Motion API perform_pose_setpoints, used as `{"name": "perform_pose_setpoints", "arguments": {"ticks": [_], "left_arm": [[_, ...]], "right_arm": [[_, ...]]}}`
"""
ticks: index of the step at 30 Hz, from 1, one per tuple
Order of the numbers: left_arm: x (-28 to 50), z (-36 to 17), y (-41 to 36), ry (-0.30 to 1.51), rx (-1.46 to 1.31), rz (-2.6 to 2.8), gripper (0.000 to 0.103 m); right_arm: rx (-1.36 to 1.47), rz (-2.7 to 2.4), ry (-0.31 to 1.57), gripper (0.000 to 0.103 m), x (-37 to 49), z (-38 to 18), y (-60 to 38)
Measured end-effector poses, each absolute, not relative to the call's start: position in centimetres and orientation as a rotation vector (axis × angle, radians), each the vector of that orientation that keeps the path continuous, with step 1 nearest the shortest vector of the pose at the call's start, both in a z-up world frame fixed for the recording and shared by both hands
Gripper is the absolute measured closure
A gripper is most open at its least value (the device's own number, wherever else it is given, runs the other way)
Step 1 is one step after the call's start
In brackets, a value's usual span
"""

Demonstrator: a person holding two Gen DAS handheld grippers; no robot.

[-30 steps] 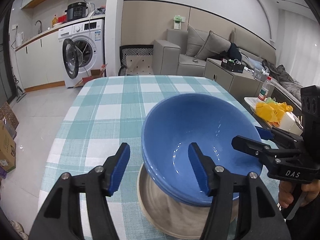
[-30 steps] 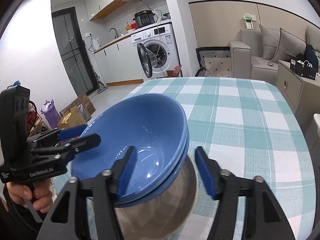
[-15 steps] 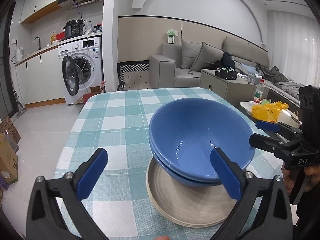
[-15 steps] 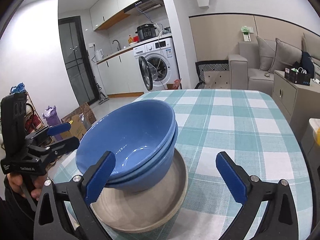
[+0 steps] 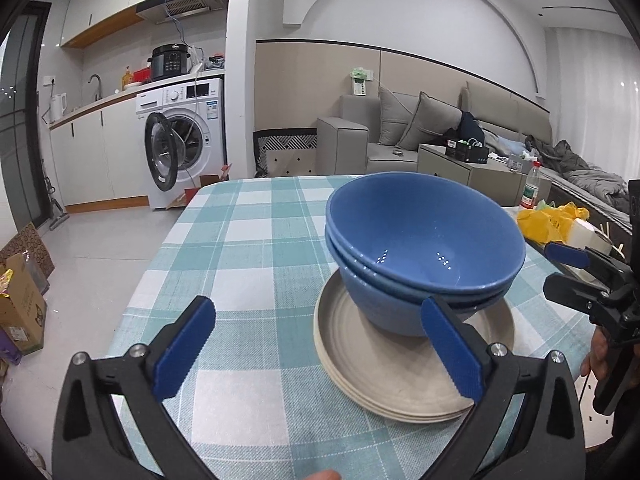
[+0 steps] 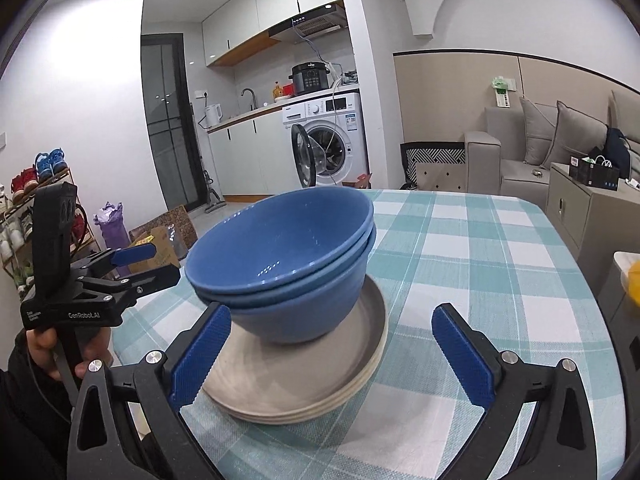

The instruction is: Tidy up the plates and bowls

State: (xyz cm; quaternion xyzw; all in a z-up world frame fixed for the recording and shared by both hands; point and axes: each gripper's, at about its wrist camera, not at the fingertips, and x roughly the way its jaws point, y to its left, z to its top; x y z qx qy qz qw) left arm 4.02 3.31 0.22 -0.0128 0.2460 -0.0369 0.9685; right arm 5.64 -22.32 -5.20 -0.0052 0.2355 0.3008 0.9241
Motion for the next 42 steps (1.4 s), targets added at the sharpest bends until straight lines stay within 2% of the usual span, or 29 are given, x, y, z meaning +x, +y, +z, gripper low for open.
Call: {"name": "perform_pose_setpoints", "arguments": {"ticks": [17,42], "left_arm": [[1.3,-2.9,1.8,0.398,0.022,-0.105,0.0],[1.0,-3.6,2.0,0.399,-0.021,-0.112,0.0]], "right_arm": [[0.029,0.602,0.435,0.001,2.3,-9.0,-23.8],[0.046,0.605,0.409,0.001,1.4,-9.4,-24.1]]}}
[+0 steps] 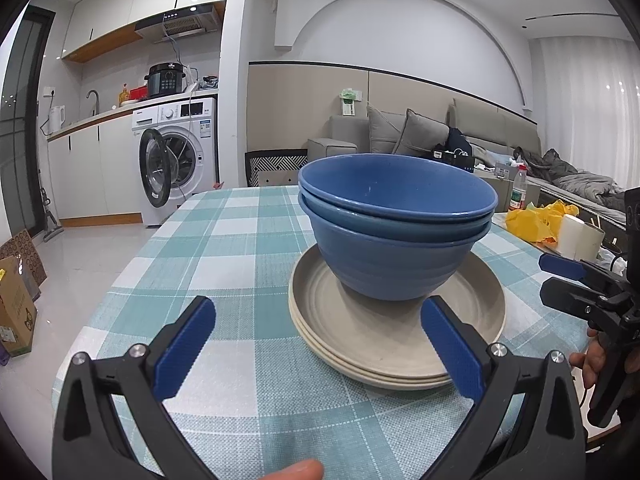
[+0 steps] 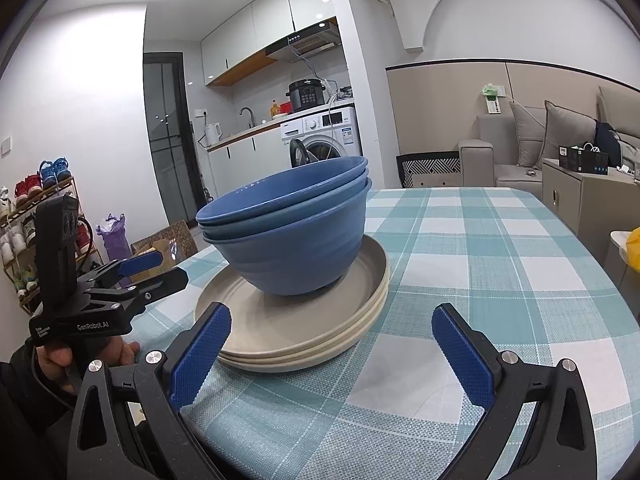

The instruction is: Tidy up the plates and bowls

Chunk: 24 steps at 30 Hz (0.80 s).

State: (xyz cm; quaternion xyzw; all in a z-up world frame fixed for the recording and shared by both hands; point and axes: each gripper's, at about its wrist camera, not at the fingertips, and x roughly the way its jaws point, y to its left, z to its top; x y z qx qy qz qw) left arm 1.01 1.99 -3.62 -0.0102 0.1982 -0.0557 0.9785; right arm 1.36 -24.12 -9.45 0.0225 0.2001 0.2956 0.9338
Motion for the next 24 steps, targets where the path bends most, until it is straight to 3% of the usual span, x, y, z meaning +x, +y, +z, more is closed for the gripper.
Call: {"name": "perform_pose_setpoints", "arguments": {"ticks": [24], "left_arm": [[0.95,-3.86,2.04,0.401,-0.017,-0.111,0.0]], "right_arm": [[0.041,0.599,0.408,0.001,1.36,-9.52,-24.09]]}}
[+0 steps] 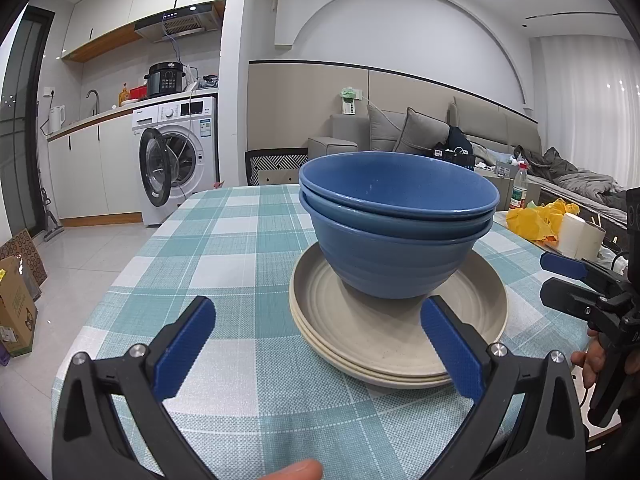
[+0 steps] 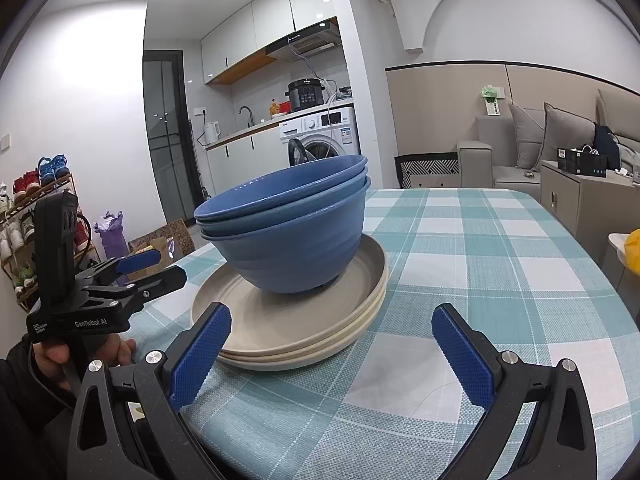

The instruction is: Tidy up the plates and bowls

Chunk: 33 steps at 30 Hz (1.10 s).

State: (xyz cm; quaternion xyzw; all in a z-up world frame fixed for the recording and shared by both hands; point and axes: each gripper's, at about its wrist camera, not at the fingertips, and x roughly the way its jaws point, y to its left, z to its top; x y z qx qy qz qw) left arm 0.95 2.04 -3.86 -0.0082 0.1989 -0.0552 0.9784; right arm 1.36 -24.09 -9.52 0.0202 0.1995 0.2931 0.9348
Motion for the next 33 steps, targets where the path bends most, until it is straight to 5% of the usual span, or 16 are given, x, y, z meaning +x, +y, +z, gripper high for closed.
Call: {"name": "perform_pose_setpoints", "arguments": {"ticks": [33], "left_arm": [[0.82,-3.78,2.14,0.398,-0.018,-0.109,0.0]], "right_arm": [[0.041,0.604,0.408,0.001,1.65,-9.71,-24.13]]}}
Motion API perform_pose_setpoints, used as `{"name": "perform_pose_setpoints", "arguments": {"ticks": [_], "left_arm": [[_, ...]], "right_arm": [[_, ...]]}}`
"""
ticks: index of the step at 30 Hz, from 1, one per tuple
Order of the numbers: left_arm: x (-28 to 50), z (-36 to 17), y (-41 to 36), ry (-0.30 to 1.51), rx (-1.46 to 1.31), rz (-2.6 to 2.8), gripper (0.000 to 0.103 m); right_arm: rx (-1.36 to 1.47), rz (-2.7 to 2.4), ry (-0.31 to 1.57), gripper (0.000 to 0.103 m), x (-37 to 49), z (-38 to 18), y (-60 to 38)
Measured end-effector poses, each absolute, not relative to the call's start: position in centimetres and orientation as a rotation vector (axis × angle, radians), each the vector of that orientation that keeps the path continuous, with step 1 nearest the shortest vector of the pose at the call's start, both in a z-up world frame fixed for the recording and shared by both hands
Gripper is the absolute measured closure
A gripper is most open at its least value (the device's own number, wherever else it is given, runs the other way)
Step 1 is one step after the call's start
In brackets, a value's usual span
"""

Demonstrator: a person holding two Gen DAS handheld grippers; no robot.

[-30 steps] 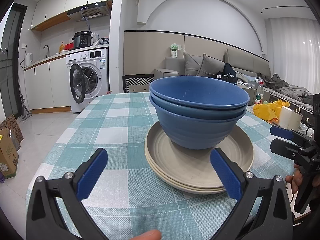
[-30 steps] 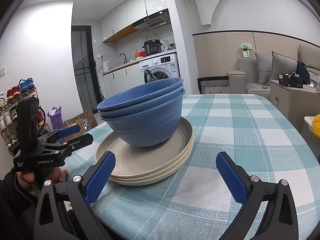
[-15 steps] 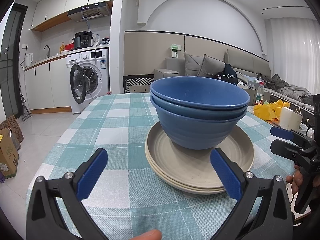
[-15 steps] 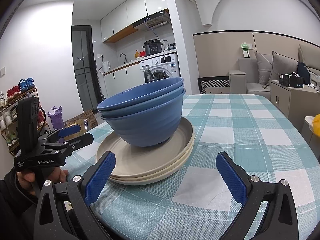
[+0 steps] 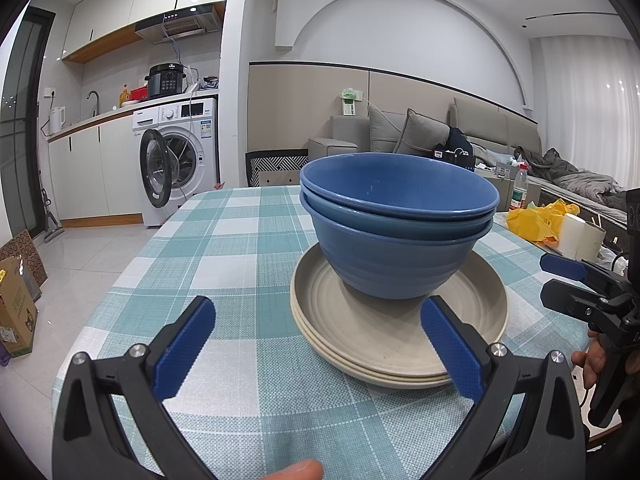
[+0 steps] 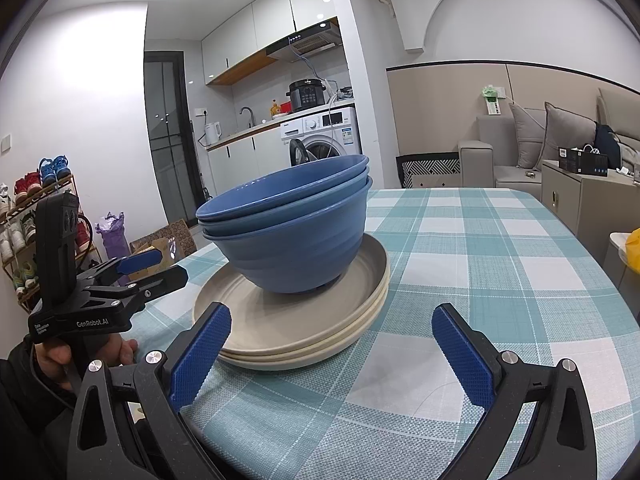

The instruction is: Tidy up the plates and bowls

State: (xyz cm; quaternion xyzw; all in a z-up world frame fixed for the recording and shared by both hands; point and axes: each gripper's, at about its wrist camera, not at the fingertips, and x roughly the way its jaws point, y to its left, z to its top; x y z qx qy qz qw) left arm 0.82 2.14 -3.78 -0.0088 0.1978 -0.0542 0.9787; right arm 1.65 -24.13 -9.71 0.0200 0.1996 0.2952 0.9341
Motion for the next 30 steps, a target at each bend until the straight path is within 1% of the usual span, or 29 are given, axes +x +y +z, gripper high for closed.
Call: {"name": "perform_pose_setpoints", "arguments": {"ticks": [30], "left_arm": [[0.69,-3.58,2.07,0.393,-0.022,-0.116,0.0]], "right_arm": [[0.041,0.604,0.41,0.001,1.59,-9.74,-24.08]]}}
